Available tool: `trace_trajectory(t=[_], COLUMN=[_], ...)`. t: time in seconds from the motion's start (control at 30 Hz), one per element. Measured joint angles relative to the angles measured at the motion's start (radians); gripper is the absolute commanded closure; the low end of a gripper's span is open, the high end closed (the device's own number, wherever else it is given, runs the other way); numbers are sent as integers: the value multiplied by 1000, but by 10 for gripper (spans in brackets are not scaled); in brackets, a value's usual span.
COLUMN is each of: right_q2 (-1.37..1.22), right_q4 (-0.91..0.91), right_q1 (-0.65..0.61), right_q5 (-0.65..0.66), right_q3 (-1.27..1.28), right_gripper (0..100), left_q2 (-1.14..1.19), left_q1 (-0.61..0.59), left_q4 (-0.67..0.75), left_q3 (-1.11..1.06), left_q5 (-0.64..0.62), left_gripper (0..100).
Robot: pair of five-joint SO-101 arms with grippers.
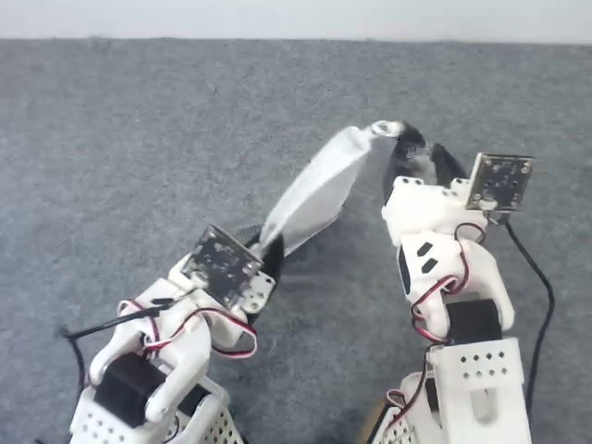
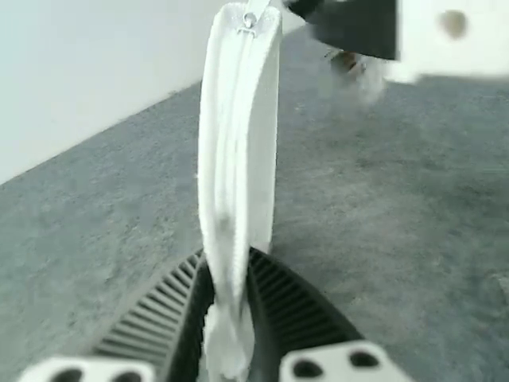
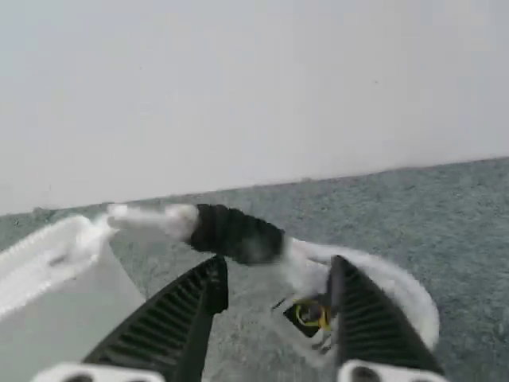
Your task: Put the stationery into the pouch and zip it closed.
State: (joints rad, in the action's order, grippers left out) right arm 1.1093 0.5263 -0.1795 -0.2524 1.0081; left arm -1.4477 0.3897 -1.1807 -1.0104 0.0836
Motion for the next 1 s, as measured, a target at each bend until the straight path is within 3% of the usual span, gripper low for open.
trace_trajectory(t=[0.27,0.47,0.7,0.9,1.0], right_q2=[0,0,0,0,0], right_q4=[49,49,52,77,77], right_q1=[-61,-63,-63,-63,-63], right_q5=[-2,-2,-2,-2,-2], right_q3=[0,0,0,0,0], right_gripper=[663,663,663,663,663], left_q2=[12,-97,-348,-347,-347], left_q1=[-276,-413,-422,-404,-324], left_q4=[61,61,60,61,61], left_q3=[-3,-28,-118,-130,-160], left_q5=[-35,-95,-100,-101,-101], left_gripper=[991,990,968,742,725])
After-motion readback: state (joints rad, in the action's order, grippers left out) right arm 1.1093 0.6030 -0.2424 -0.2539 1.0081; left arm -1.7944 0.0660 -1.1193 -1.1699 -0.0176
